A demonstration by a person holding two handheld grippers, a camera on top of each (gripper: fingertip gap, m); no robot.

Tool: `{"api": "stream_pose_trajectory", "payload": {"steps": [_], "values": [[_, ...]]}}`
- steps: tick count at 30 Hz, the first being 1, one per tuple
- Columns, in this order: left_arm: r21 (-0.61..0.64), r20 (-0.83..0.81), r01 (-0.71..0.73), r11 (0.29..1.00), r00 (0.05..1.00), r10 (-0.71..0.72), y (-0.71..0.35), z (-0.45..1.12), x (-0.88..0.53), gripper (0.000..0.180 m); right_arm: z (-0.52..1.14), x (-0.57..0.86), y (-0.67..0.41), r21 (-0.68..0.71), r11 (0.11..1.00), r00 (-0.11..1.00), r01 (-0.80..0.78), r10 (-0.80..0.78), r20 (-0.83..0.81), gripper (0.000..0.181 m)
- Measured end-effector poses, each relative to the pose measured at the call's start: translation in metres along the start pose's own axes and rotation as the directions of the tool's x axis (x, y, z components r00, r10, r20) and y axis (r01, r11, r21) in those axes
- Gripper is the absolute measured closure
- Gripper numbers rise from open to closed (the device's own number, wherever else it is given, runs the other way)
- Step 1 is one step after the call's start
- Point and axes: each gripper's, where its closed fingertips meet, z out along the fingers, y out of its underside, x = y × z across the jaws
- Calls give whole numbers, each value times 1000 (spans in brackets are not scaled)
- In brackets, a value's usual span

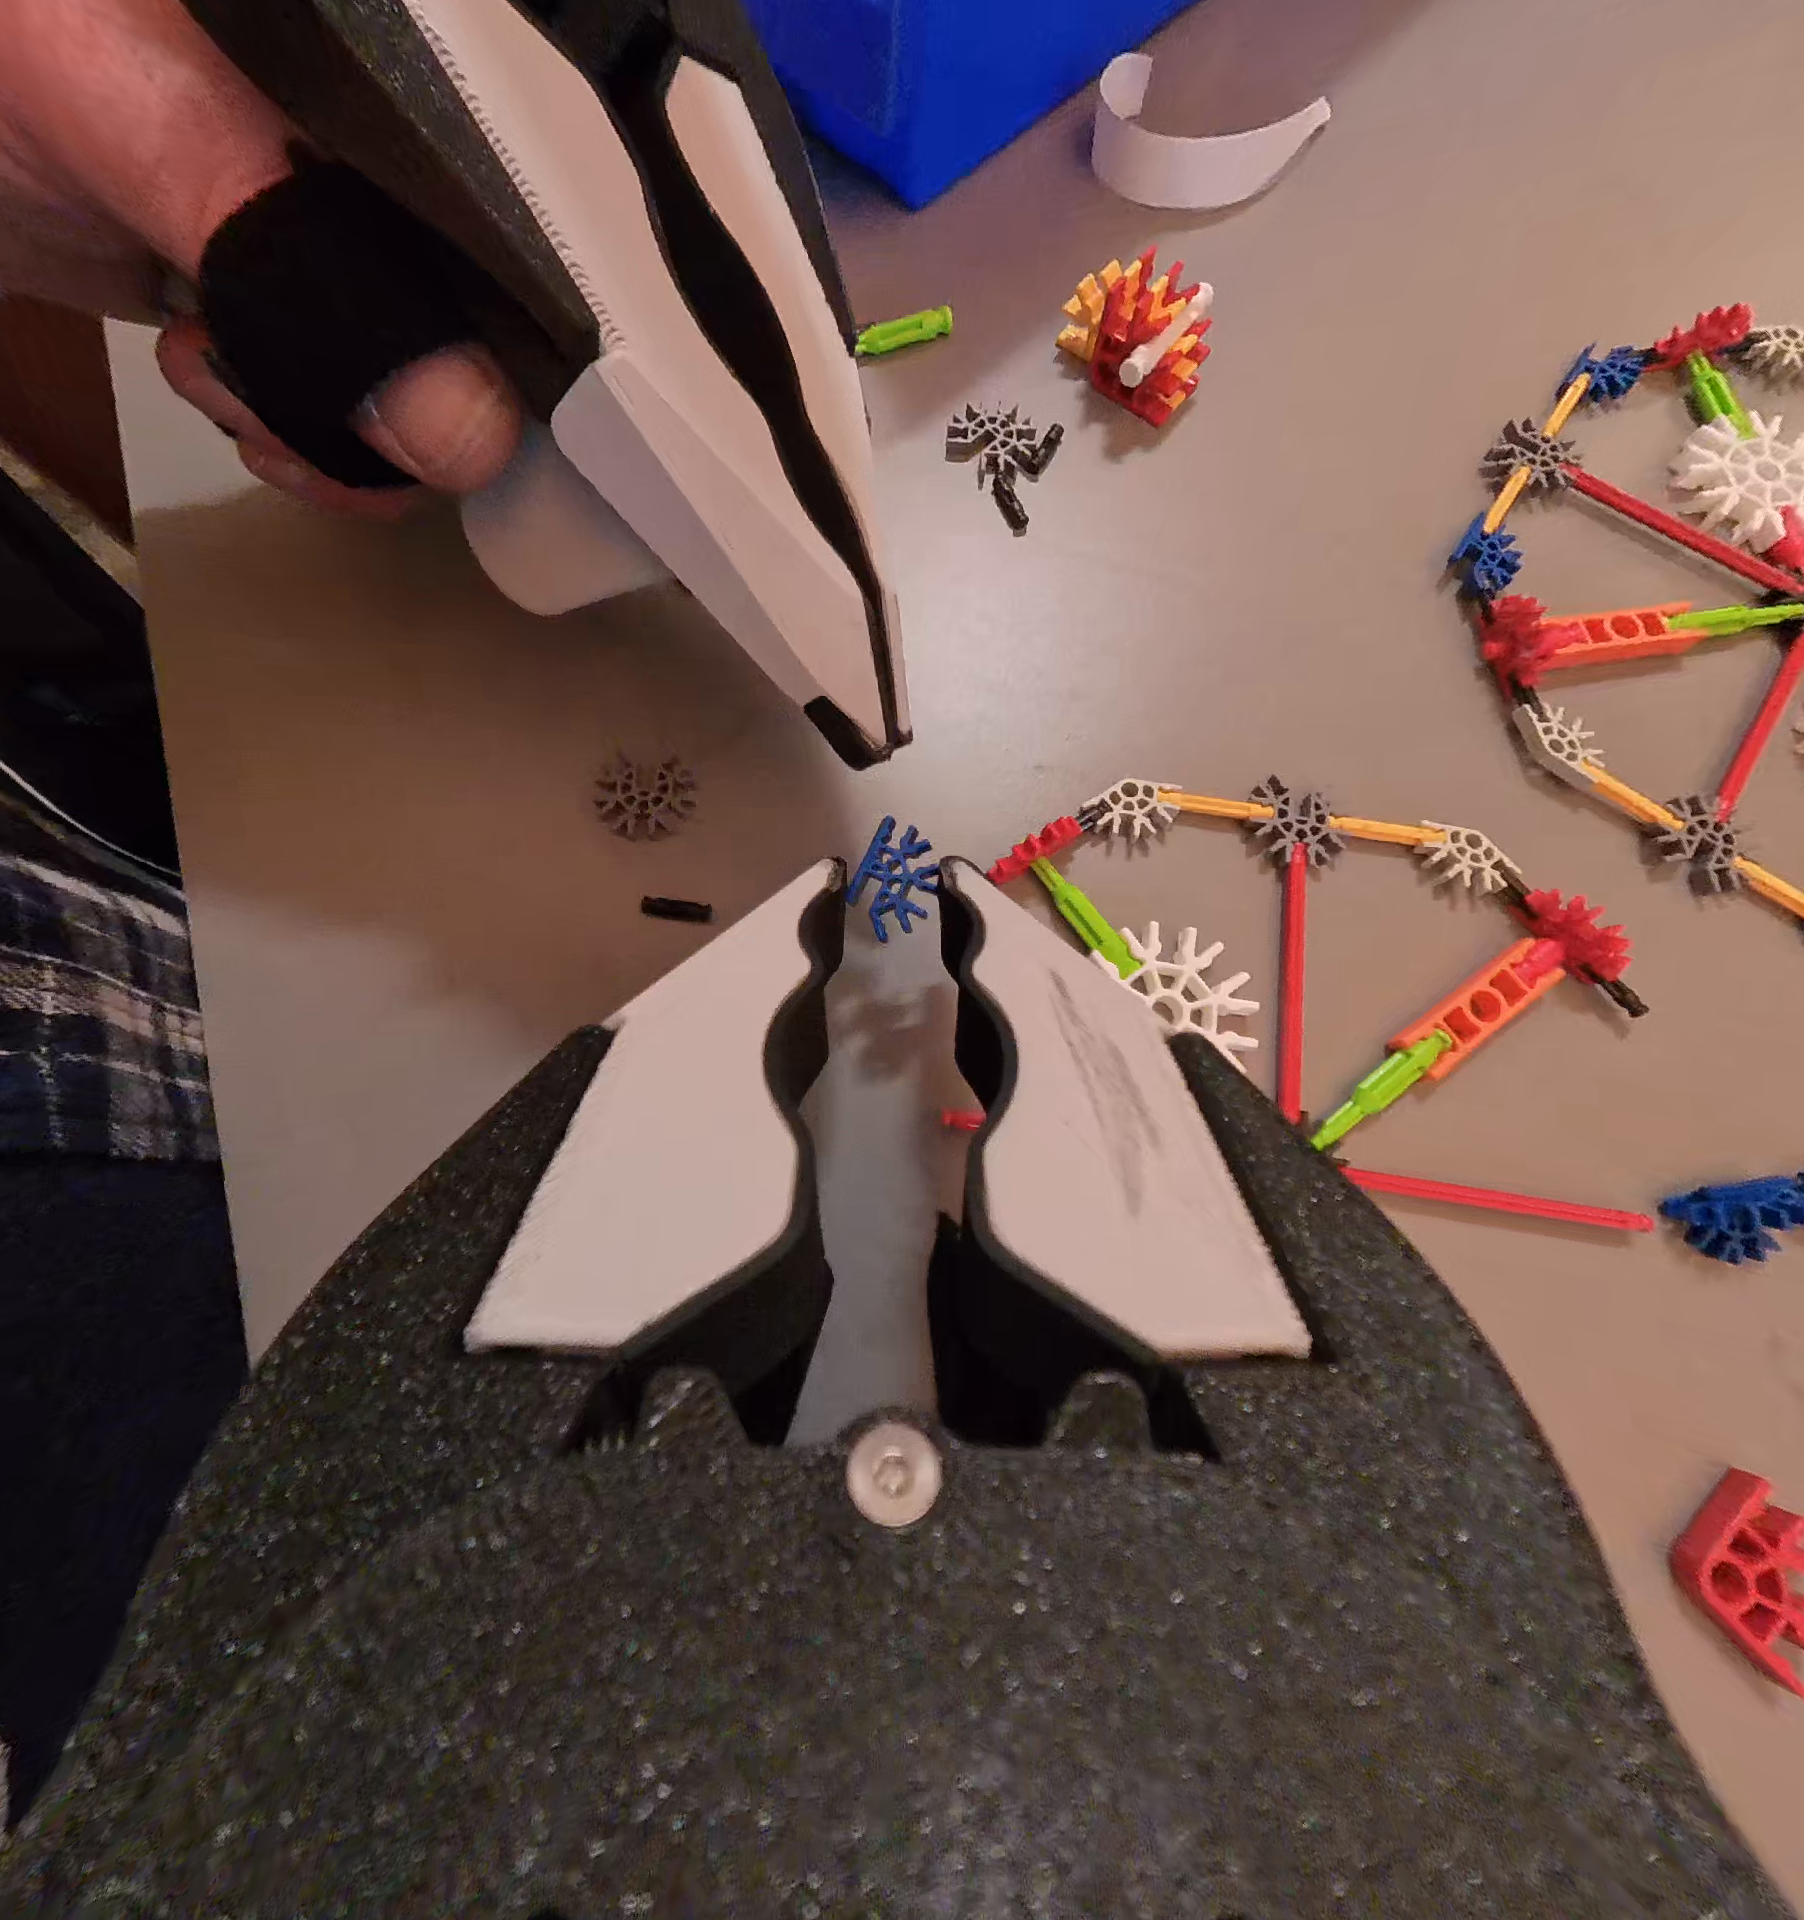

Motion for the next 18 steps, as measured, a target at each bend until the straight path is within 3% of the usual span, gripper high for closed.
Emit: {"api": "stream_pose_trajectory", "payload": {"steps": [10, 18], "values": [[-5, -111, 0, 1000, 994, -1, -1, 4, 15, 177, -10, -8, -12, 39, 994, 995, 101, -102, 15, 165], [26, -230, 118, 993, 967, -109, -7, 2, 25, 176, -20, -8, -20, 97, 988, 993, 117, -117, 0, 165]]}}
